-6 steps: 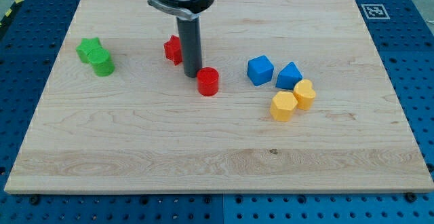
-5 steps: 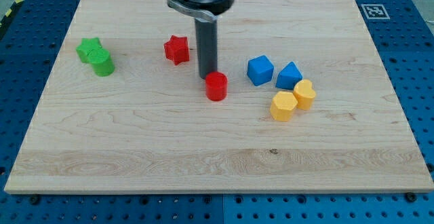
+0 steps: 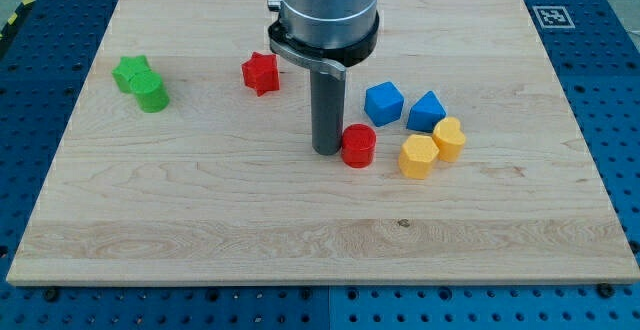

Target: Place the red circle below the cube

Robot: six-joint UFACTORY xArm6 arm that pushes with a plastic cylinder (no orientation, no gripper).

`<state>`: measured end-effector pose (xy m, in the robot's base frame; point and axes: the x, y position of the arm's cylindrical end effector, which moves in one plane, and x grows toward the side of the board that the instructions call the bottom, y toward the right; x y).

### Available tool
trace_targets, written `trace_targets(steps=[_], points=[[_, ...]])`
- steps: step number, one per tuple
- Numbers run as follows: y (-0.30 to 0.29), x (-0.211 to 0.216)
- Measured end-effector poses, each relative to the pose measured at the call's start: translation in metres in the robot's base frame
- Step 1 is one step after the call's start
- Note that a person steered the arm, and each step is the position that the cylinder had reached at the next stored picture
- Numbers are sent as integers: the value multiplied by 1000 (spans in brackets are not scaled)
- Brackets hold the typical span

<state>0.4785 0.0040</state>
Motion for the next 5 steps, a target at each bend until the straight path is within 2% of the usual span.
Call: trace_targets(steps=[5], points=[[27,-12]])
